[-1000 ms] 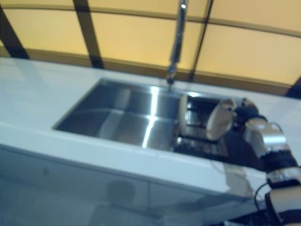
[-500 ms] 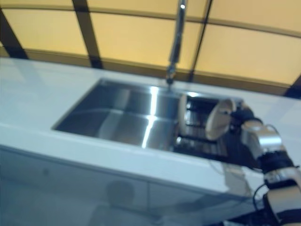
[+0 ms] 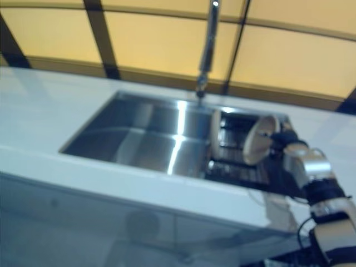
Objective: Take plates into dishwasher
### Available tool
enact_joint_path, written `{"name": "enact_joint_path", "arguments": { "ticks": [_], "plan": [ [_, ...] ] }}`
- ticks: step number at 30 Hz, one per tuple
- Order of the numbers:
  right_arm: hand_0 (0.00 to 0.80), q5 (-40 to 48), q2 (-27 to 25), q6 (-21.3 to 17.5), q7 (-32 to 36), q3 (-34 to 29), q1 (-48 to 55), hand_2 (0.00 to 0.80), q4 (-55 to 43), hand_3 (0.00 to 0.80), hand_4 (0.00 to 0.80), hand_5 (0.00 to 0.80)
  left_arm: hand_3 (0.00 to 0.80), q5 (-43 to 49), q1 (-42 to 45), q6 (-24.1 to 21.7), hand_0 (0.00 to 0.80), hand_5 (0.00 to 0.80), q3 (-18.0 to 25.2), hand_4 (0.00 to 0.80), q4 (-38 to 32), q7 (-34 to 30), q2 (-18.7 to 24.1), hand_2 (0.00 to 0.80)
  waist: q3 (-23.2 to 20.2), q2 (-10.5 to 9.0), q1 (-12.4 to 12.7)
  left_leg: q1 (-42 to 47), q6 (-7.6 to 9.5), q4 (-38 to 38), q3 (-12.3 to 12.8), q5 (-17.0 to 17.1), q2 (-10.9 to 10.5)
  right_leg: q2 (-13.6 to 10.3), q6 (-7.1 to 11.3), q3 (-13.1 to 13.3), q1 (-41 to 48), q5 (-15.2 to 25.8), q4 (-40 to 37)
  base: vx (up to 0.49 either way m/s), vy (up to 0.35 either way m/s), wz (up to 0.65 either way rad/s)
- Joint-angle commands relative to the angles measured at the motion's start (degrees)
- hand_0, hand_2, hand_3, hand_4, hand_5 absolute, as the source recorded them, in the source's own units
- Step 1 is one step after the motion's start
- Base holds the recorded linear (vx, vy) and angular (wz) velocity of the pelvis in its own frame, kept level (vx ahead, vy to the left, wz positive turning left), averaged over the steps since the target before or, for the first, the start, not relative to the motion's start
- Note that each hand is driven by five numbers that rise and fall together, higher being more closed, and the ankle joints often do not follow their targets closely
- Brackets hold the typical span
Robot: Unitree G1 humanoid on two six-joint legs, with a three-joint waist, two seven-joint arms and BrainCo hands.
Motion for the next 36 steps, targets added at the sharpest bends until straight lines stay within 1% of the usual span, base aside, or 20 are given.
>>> {"name": "enact_joint_path", "arguments": {
  "ticks": [1, 8, 9, 10, 11, 21, 27, 36],
  "plan": [
    [0.0, 0.38, -2.15, -1.21, 0.02, 3.23, -6.48, 0.0, 0.4, 0.0, 0.0, 0.0, 0.0, -1.58, -1.08, -0.69, 0.0, 0.0, -3.78, 0.0, 1.83, 0.48, 0.9, 0.0, 0.09, -0.57, 1.19, 0.01, 1.54, 0.22, 2.24, -4.3, -1.71, -1.09, 3.89, 0.33, -0.94, -2.54, 2.25, 0.0, 0.0, 0.0],
    [0.0, 0.48, -1.99, -0.67, 0.92, 3.51, -6.67, 0.0, 1.68, 0.0, 0.0, 0.0, 0.0, -2.39, -1.28, -0.75, 0.0, 0.0, -4.13, 0.0, 1.46, 0.49, 0.88, 0.0, 0.63, -0.32, 1.34, -0.42, 1.54, 0.26, 2.29, -4.22, -1.73, -1.23, 3.88, 0.21, -1.27, -2.46, 2.28, 0.0, 0.0, 0.0],
    [0.144, 0.57, -1.99, -0.73, 1.07, 3.61, -6.73, 0.144, 2.02, 0.144, 0.144, 0.144, 0.0, -2.4, -1.24, -0.8, 0.0, 0.0, -4.14, 0.0, 1.41, 0.52, 0.8, 0.0, 0.7, -0.3, 1.39, -0.45, 1.54, 0.29, 2.29, -4.2, -1.76, -1.28, 3.85, 0.21, -1.29, -2.45, 2.28, 0.0, 0.0, 0.0],
    [0.414, 0.48, -1.95, -0.81, 0.99, 3.68, -6.78, 0.414, 2.27, 0.414, 0.414, 0.414, 0.0, -2.43, -1.2, -0.94, 0.0, 0.0, -4.11, 0.0, 1.45, 0.46, 0.84, 0.0, 0.75, -0.26, 1.42, -0.47, 1.53, 0.31, 2.3, -4.2, -1.76, -1.27, 3.84, 0.19, -1.3, -2.45, 2.29, 0.0, 0.0, 0.0],
    [0.8, -0.04, -1.96, -0.77, 0.89, 3.8, -7.01, 0.8, 2.79, 0.8, 0.8, 0.8, 0.0, -2.5, -1.21, -1.12, 0.0, 0.0, -4.13, 0.0, 1.52, 0.4, 0.84, 0.0, 0.8, -0.24, 1.47, -0.51, 1.53, 0.29, 2.28, -4.2, -1.79, -1.29, 3.85, 0.15, -1.33, -2.43, 2.25, 0.0, 0.0, 0.0],
    [0.8, -2.76, -3.1, -0.51, 0.08, 4.8, -8.04, 0.8, 4.08, 0.8, 0.8, 0.8, 0.0, -2.7, -1.08, -1.28, 0.0, 0.0, -4.52, 0.0, 1.3, 0.33, 0.99, 0.0, 0.73, -0.63, 1.61, -0.26, 1.57, 0.22, 2.34, -4.28, -1.74, -1.23, 3.92, -0.06, -0.98, -2.35, 2.09, 0.0, 0.0, 0.0],
    [0.8, -3.87, -3.44, -0.58, -1.92, 5.23, -9.04, 0.8, 4.28, 0.8, 0.8, 0.8, 0.0, -2.67, -1.11, -1.41, 0.0, 0.0, -4.77, 0.0, 1.25, 0.44, 1.03, 0.0, 0.54, -0.69, 1.67, -0.15, 1.62, 0.14, 2.29, -4.3, -1.79, -1.09, 3.94, 0.03, -0.8, -2.29, 1.88, 0.0, 0.0, 0.0],
    [0.8, -4.65, -4.37, -2.5, -3.71, 5.57, -9.92, 0.8, 4.31, 0.8, 0.8, 0.8, 0.0, -1.85, -0.77, -1.84, 0.0, 0.0, -4.88, 0.0, 1.75, 0.18, 1.01, 0.0, -0.5, -0.82, 1.53, 0.64, 1.59, -0.14, 2.38, -4.5, -1.89, -0.95, 4.05, 0.15, 0.13, -2.27, 1.26, 0.0, 0.0, 0.0]
  ]
}}
